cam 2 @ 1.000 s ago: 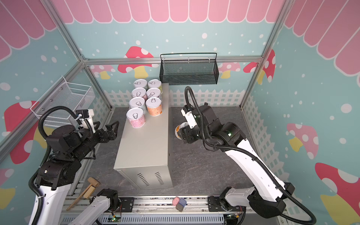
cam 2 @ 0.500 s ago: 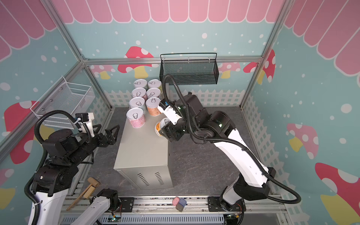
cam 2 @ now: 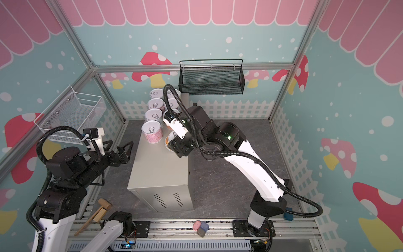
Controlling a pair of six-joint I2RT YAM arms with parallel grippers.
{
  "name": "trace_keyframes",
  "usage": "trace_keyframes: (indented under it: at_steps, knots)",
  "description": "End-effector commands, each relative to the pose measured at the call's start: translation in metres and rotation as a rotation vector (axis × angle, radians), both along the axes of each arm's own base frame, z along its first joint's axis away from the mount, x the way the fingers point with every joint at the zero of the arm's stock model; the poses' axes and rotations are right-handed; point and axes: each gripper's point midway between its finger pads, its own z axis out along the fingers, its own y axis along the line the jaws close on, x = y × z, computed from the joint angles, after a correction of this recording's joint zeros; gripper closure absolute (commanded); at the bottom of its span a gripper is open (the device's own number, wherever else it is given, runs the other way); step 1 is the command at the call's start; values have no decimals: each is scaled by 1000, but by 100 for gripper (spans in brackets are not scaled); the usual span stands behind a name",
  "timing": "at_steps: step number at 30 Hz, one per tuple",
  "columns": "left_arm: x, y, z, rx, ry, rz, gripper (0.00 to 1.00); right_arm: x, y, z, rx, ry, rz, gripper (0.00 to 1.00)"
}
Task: Place and organize the canned foods onto the counter
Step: 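Carry the yellow-label can onto the cabinet beside the pink-label can with the right gripper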
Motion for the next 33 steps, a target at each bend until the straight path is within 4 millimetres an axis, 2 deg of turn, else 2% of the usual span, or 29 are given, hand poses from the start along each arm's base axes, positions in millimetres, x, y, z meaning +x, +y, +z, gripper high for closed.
trace_keyframes:
  at_steps: [1,10,14,19,26,30,33]
  knots:
    - [-3,1,-1,8,-9,3,1,5,0,-10,-56,-7,-12,25]
    - [-3,2,-3,10,-12,5,1,12,8,-1,-24,-39,-24,19]
    - [-4,2,-2,14,-15,6,1,14,8,2,-15,-49,-29,19]
    - [-3,3,-2,14,-17,7,1,19,9,0,-23,-64,-40,25]
    - [-3,3,-4,16,-16,8,1,37,25,0,5,-105,-71,25]
    - [-2,2,-7,16,-10,7,1,44,29,6,30,-127,-90,16]
    - [0,1,-8,12,-6,0,1,46,14,28,88,-155,-130,8]
